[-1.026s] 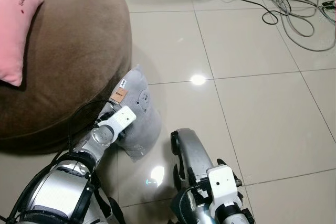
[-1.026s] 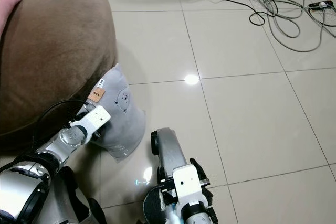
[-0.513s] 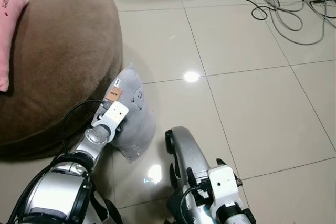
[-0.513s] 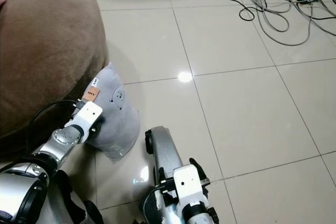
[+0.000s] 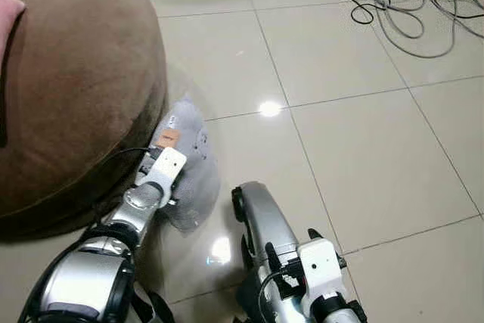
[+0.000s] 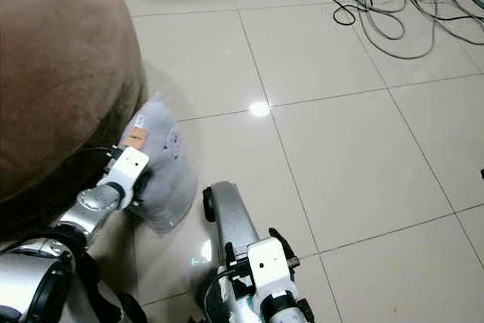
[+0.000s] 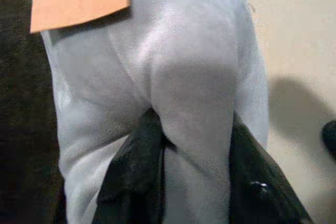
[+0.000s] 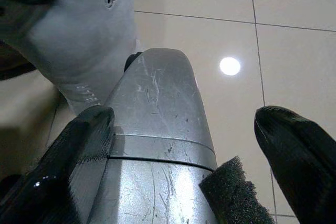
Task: Move the pillow to the sofa from floor
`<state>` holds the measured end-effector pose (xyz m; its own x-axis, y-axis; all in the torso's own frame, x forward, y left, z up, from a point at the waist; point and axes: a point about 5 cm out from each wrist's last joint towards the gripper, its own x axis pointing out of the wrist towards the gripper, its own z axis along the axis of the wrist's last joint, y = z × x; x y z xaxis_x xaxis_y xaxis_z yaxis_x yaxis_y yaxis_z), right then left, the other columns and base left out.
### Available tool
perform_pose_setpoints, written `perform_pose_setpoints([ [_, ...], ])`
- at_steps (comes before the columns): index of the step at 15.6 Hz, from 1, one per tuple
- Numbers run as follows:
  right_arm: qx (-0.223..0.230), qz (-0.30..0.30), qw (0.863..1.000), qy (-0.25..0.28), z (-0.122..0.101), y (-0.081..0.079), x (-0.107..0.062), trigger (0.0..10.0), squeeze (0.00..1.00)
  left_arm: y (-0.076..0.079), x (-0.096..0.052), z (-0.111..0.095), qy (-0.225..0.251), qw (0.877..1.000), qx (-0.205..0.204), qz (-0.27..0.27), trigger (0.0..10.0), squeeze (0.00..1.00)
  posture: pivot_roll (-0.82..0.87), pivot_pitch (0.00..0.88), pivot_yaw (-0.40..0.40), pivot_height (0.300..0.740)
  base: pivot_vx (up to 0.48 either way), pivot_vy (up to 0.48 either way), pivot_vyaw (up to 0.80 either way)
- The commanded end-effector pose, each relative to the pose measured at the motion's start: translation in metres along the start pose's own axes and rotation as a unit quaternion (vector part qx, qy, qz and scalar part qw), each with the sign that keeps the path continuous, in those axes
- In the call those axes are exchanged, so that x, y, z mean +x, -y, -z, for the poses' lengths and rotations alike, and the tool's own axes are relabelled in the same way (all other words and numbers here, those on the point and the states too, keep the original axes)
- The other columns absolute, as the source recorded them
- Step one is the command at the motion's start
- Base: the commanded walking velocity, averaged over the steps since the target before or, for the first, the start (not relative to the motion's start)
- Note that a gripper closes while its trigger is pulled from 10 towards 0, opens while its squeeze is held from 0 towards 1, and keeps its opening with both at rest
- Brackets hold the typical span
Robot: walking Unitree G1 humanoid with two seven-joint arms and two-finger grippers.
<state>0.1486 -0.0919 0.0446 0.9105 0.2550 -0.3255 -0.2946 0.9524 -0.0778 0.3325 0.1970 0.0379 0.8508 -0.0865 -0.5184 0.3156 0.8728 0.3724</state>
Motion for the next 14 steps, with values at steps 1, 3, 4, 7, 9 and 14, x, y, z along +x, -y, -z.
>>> perform_pose_setpoints([
  [1,-0.011,0.013,0.996,-0.087,0.033,0.009,-0.013,10.0,0.0,0.013,-0.001,0.01,-0.007,0.999,-0.031,0.021,0.0,0.0,-0.43,0.337,-0.119,0.533,0.0,0.0,0.0],
  [3,-0.008,0.009,0.996,-0.085,0.034,0.009,-0.009,10.0,0.0,0.021,0.001,0.004,0.014,0.995,-0.088,0.033,0.0,0.0,-0.4,0.331,-0.109,0.533,0.0,0.0,0.0],
  [4,-0.007,0.006,0.996,-0.083,0.035,0.009,-0.007,10.0,0.0,0.024,0.001,0.001,0.021,0.993,-0.11,0.037,0.0,0.0,-0.39,0.327,-0.104,0.533,0.0,0.0,0.0],
  [7,-0.006,-0.007,0.997,-0.073,0.035,0.01,0.002,10.0,0.0,0.03,0.002,-0.002,0.043,0.986,-0.159,0.042,0.0,0.0,-0.31,0.313,-0.092,0.533,0.0,0.0,0.0],
  [9,-0.006,-0.014,0.998,-0.069,0.034,0.011,0.006,10.0,0.0,0.03,0.001,-0.003,0.056,0.981,-0.179,0.042,0.0,0.0,-0.29,0.308,-0.092,0.533,0.0,0.0,0.0],
  [14,-0.018,-0.032,0.998,-0.051,0.034,0.019,0.022,10.0,0.0,0.026,0.003,-0.035,0.134,0.963,-0.226,0.053,0.0,0.0,-0.18,0.251,-0.099,0.533,0.0,0.0,0.0],
])
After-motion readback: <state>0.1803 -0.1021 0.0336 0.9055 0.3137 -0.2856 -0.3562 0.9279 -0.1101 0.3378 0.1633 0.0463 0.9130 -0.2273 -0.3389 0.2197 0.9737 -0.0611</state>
